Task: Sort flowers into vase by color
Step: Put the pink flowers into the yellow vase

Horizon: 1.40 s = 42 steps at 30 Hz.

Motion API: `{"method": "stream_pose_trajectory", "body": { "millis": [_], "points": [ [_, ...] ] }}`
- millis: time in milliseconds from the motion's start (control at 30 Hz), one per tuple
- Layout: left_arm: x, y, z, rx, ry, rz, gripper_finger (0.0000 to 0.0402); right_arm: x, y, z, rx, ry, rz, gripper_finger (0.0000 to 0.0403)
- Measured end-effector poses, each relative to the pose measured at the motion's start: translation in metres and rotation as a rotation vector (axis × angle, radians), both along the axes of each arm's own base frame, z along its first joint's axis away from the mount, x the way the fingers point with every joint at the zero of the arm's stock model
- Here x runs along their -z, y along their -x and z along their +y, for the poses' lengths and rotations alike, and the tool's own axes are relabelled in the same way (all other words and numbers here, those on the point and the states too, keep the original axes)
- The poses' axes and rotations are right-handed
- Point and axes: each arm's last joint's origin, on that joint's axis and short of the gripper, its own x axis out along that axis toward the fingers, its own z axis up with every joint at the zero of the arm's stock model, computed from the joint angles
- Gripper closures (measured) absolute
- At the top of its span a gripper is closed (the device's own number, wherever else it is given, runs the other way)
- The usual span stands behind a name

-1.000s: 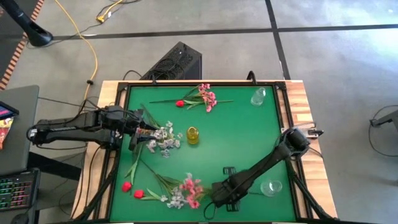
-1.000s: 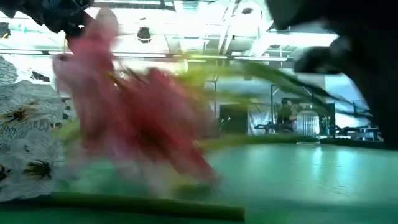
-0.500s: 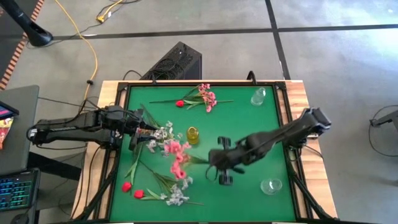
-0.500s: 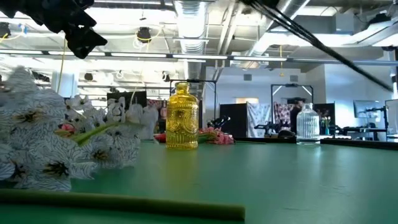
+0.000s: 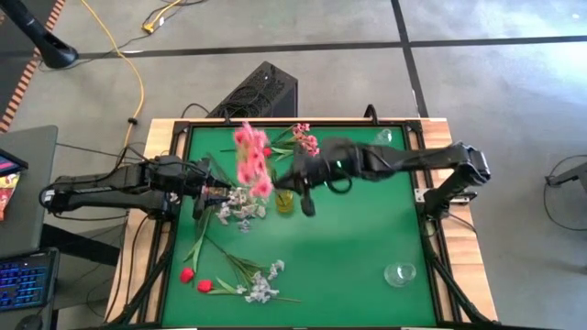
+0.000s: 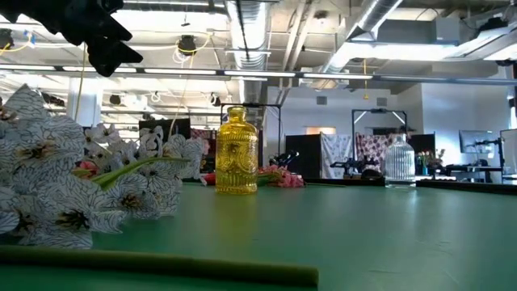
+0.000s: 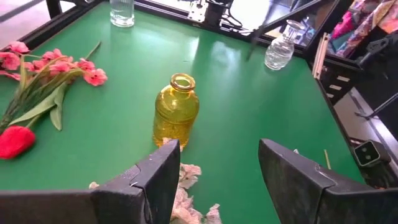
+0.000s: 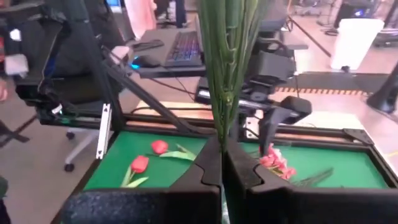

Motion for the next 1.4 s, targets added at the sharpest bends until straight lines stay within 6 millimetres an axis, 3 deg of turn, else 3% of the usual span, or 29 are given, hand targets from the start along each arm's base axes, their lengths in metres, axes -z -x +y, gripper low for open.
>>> {"method": "stream_pose_trajectory", "body": {
  "millis": [300, 500, 667, 1000, 1400],
  "points": [
    [0.0, 0.0, 0.002, -0.091, 0.02, 0.002, 0.0195, -0.002, 0.003, -0.046, -0.051, 0.085, -0.046, 0.0381],
    [0.0, 0.0, 0.004, -0.153, 0.029, 0.001, 0.0195, 0.026, 0.006, -0.077, -0.084, -0.001, -0.2, 0.0381],
    [0.0, 0.0, 0.005, -0.205, 0.026, 0.0, 0.0195, 0.037, 0.018, -0.079, -0.077, -0.022, -0.203, 0.0381],
    [0.0, 0.001, 0.008, -0.301, 0.015, -0.007, 0.0195, 0.064, 0.021, -0.081, -0.07, -0.012, -0.161, 0.0381],
    [-0.001, 0.001, 0.009, -0.365, 0.062, -0.023, 0.0195, 0.067, 0.02, -0.086, -0.079, -0.005, -0.162, 0.0381]
  ]
}}
